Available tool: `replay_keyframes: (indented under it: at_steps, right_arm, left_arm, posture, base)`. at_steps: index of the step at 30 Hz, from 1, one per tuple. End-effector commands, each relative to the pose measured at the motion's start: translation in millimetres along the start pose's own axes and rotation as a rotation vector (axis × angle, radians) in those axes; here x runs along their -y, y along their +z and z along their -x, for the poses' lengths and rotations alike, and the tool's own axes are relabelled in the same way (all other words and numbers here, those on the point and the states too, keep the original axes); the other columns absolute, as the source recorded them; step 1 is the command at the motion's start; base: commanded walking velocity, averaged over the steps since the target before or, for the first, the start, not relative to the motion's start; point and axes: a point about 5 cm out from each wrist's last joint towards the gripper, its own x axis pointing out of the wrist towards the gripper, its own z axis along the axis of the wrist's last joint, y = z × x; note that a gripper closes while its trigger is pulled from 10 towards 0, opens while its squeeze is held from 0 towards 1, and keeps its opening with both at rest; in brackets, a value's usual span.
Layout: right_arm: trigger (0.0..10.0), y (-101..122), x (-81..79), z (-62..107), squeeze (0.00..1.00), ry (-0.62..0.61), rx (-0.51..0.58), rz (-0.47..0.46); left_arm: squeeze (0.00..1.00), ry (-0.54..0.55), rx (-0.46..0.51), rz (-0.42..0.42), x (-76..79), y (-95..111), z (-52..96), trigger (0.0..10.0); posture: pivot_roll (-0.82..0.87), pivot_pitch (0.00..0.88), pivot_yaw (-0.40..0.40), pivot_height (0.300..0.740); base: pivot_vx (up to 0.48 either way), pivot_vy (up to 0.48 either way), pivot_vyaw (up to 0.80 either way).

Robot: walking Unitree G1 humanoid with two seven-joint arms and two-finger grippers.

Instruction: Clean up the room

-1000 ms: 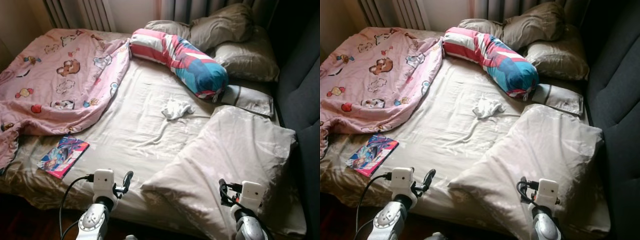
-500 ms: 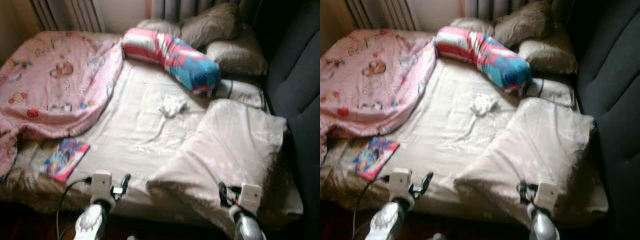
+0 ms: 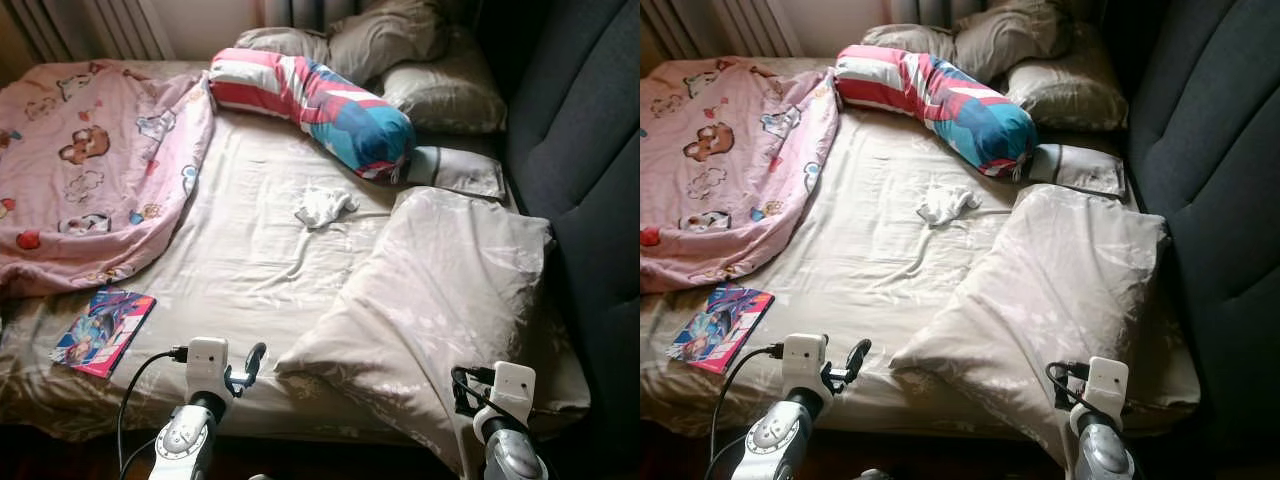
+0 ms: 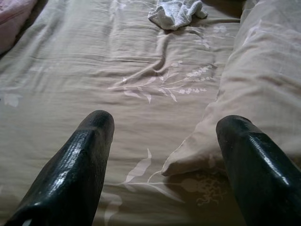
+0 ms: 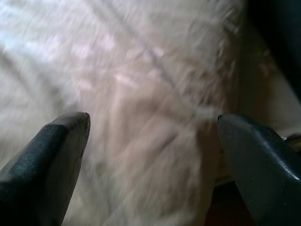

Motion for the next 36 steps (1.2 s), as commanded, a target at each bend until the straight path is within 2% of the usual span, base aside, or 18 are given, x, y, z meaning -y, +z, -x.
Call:
replay_keyframes:
  at_steps: [1, 8, 12, 22, 34, 36]
  right_arm:
    - [10.0, -4.9, 6.5, 1.4, 0.0, 0.0, -0.031, -0.006]
    - [10.0, 9.9, 15.6, -3.3, 0.0, -0.031, 0.035, -0.019]
    - [10.0, 15.0, 11.5, -5.0, 0.0, -0.018, 0.064, -0.023]
    - [10.0, 10.2, -2.1, -3.0, 0.0, 0.006, 0.073, -0.025]
    - [10.0, 20.6, -12.9, -9.5, 0.0, 0.023, 0.09, -0.032]
    - [10.0, 23.7, -12.4, -11.0, 0.0, 0.014, 0.098, -0.09]
  left_arm:
    - [0.0, 0.008, -0.03, 0.004, -2.7, -6.5, 4.3, 10.0]
    - [0.0, 0.003, -0.03, 0.0, -3.7, -5.5, 3.8, 10.0]
    - [0.0, 0.001, -0.03, -0.003, -3.9, -5.5, 3.7, 10.0]
    - [0.0, -0.001, -0.032, -0.008, -4.0, -5.9, 4.9, 10.0]
    - [0.0, -0.001, -0.031, -0.014, -5.9, -5.3, 6.0, 10.0]
    - [0.0, -0.002, -0.032, -0.016, -6.3, -5.2, 6.1, 10.0]
  posture:
    - [-0.09, 0.156, 0.033, 0.74]
    - [-0.09, 0.156, 0.039, 0.74]
    - [-0.09, 0.158, 0.044, 0.716]
    - [-0.08, 0.161, 0.048, 0.651]
    - [-0.07, 0.164, 0.056, 0.651]
    - [-0.07, 0.165, 0.059, 0.651]
  base:
    - [0.0, 0.0, 0.0]
    - [0.0, 0.0, 0.0]
    - [0.0, 0.0, 0.0]
    - [0.0, 0.0, 0.0]
    - [0.0, 0.0, 0.0]
    - [0.0, 0.0, 0.0]
